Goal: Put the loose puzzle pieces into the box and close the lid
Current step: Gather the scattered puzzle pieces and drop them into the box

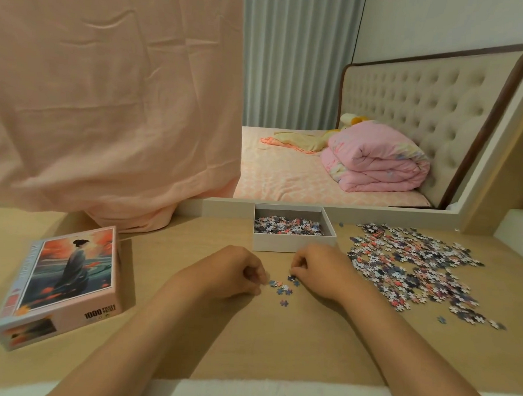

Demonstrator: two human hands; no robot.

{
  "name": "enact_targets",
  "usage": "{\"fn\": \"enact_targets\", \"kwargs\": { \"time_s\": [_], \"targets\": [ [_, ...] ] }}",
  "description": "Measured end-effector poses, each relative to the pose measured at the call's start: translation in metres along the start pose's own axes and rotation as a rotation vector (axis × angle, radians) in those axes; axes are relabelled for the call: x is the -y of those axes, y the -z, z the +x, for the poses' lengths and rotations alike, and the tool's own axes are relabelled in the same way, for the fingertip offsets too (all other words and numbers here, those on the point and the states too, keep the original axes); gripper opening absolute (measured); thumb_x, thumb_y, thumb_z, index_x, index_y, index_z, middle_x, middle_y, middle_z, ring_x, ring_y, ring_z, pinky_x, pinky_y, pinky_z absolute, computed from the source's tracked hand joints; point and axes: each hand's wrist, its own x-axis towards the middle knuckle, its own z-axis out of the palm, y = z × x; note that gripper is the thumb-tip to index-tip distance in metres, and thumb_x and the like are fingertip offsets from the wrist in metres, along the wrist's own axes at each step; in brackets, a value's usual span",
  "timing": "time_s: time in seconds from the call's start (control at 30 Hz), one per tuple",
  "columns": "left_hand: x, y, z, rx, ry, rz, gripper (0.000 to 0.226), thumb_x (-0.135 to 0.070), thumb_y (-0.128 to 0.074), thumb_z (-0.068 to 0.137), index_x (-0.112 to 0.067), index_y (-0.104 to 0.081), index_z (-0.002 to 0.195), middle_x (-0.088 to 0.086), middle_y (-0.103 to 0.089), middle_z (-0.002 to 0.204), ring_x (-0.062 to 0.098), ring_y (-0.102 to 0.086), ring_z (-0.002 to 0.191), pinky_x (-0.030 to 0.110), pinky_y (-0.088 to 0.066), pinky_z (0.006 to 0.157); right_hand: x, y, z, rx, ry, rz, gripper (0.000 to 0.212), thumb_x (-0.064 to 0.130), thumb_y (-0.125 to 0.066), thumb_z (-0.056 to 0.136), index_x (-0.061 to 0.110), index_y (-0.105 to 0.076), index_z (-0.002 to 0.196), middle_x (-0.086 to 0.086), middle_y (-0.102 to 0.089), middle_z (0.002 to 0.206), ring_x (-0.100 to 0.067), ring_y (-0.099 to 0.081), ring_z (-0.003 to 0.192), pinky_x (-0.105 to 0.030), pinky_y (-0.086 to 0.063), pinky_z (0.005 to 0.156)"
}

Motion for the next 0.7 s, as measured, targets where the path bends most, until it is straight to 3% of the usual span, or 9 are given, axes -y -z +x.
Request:
{"fn": "enact_targets", "kwargs": {
  "time_s": [0.1, 0.2, 0.3, 0.4, 0.57, 0.7],
  "targets": [
    [-0.008, -0.01, 0.01, -0.084, -0.042, 0.001, 0.029, -0.023, -0.076, 0.082, -0.025, -0.071, 0.11, -0.009, -0.069, 0.089, 0.002, -0.059, 0.077, 0.013, -0.043, 0.07, -0.007, 0.007, -0.001, 0.094, 0.004, 0.124, 0.006, 0.037, -0.069, 0.086, 0.032, -0.071, 0.087, 0.016, -0.067, 0.086, -0.008, -0.063, 0.086, -0.035, -0.055, 0.084],
    [-0.017, -0.011, 0.016, -0.074, -0.041, 0.039, 0.042, -0.039, -0.07, 0.086, -0.024, -0.064, 0.125, -0.01, -0.064, 0.091, 0.006, -0.056, 0.083, 0.017, -0.039, 0.072, -0.014, 0.013, -0.004, 0.179, 0.014, 0.251, 0.02, 0.034, -0.074, 0.083, 0.033, -0.069, 0.102, 0.012, -0.066, 0.09, -0.007, -0.063, 0.084, -0.028, -0.053, 0.084],
    [-0.023, -0.014, 0.019, -0.02, -0.094, 0.144, 0.045, -0.055, -0.074, 0.075, -0.018, -0.072, 0.101, 0.002, -0.063, 0.083, 0.016, -0.057, 0.077, 0.029, -0.046, 0.07, -0.016, 0.011, -0.004, 0.221, 0.074, 0.23, 0.038, 0.038, -0.079, 0.079, 0.033, -0.07, 0.116, 0.013, -0.063, 0.089, -0.003, -0.059, 0.081, -0.022, -0.047, 0.075],
    [-0.024, -0.023, 0.022, -0.066, -0.108, 0.184, 0.04, -0.053, -0.073, 0.073, -0.016, -0.076, 0.09, 0.01, -0.062, 0.074, 0.022, -0.057, 0.072, 0.039, -0.046, 0.068, -0.012, 0.009, -0.003, 0.199, 0.106, 0.238, 0.029, 0.034, -0.082, 0.078, 0.033, -0.077, 0.106, 0.011, -0.07, 0.09, -0.004, -0.062, 0.081, -0.017, -0.044, 0.068],
    [-0.027, -0.023, 0.021, -0.113, -0.071, 0.076, 0.024, -0.038, -0.08, 0.075, -0.025, -0.078, 0.095, -0.008, -0.066, 0.08, 0.001, -0.055, 0.066, 0.01, -0.038, 0.057, -0.006, 0.012, -0.007, 0.169, 0.079, 0.222, 0.011, 0.031, -0.082, 0.078, 0.028, -0.077, 0.087, 0.015, -0.065, 0.075, -0.001, -0.059, 0.07, -0.016, -0.038, 0.058],
    [-0.028, -0.02, 0.022, -0.072, -0.025, -0.005, 0.014, -0.029, -0.082, 0.075, -0.023, -0.075, 0.084, -0.012, -0.066, 0.076, -0.001, -0.055, 0.066, 0.008, -0.039, 0.057, -0.004, 0.013, -0.008, 0.158, 0.087, 0.187, 0.008, 0.029, -0.079, 0.081, 0.024, -0.075, 0.085, 0.01, -0.068, 0.081, -0.008, -0.062, 0.077, -0.018, -0.042, 0.06]
  ]
}}
